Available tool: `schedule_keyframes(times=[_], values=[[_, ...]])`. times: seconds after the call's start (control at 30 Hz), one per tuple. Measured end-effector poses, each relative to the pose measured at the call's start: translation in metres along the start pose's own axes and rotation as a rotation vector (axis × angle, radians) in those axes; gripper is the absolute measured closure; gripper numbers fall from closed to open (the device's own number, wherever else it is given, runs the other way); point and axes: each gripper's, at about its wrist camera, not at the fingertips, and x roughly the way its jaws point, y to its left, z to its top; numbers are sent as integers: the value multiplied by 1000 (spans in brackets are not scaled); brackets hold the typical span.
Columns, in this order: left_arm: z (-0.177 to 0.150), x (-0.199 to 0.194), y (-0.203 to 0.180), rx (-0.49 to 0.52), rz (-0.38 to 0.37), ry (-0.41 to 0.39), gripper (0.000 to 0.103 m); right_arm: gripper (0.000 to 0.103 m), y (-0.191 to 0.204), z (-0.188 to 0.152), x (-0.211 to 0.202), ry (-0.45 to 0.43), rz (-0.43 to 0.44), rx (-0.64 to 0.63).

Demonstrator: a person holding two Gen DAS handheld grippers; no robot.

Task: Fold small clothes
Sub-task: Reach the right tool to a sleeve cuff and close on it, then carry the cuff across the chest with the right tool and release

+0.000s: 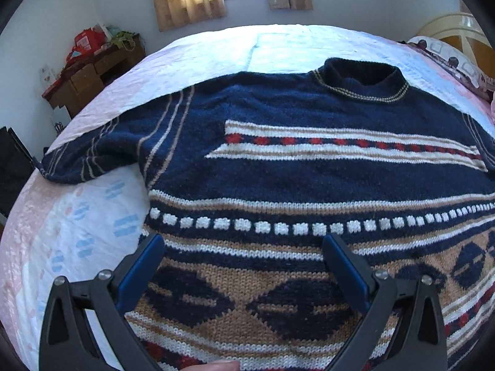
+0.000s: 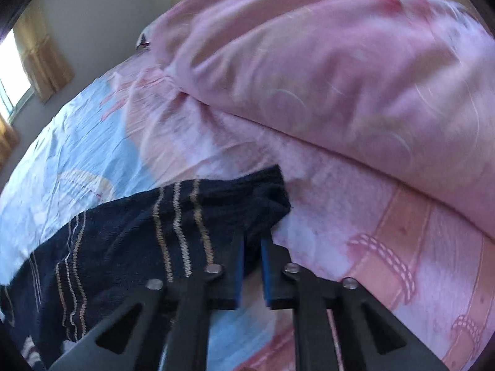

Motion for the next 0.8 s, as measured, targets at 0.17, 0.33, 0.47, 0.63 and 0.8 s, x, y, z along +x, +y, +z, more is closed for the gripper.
schedule_keyframes(times=[0.17, 0.33, 0.47, 0.63, 0.8], values=[[-2, 0, -1, -4, -7, 1, 0, 96, 39, -1, -31, -84, 33, -121], [-2, 3, 0, -10, -26, 7, 0, 96, 100, -8, -74, -160, 110, -257], [-2, 5, 4, -26, -48, 14, 0, 96, 161, -25, -119, -222, 196, -376], [-3, 5, 5, -35, -61, 15, 0, 96, 239, -57, -157, -251, 307, -510], [-4, 7, 7, -43, -78, 21, 0, 96, 315, -116, -193, -243, 421, -656]])
